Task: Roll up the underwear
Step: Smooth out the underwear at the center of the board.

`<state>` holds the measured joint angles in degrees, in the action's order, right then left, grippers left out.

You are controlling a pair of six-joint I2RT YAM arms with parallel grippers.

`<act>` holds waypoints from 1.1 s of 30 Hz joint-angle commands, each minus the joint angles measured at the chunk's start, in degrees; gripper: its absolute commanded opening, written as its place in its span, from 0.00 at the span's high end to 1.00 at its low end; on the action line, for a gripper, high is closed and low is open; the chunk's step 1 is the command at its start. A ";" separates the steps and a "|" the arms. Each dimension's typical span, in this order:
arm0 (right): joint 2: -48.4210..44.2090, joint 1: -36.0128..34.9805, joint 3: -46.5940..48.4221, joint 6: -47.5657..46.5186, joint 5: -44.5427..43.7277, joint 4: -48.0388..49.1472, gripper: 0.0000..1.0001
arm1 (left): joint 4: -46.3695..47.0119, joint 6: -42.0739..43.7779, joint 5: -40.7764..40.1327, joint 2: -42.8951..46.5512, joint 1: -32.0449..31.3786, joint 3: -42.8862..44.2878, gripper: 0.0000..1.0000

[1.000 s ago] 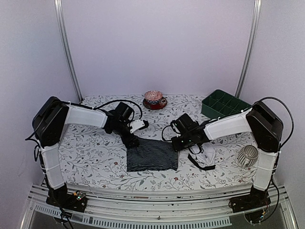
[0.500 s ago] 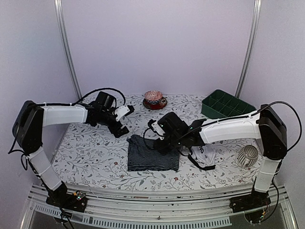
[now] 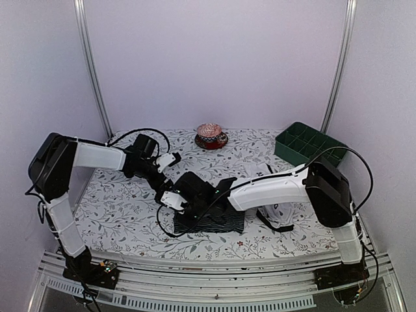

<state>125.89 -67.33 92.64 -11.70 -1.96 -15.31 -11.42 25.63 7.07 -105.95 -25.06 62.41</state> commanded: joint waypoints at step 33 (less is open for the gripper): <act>4.66 0.18 3.61 -1.35 2.73 -1.70 0.89 | 3.48 -1.42 0.50 -2.77 1.13 -0.36 0.02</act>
<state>130.74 -67.33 95.09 -13.82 0.38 -16.82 -8.82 24.77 7.05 -107.44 -24.69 62.39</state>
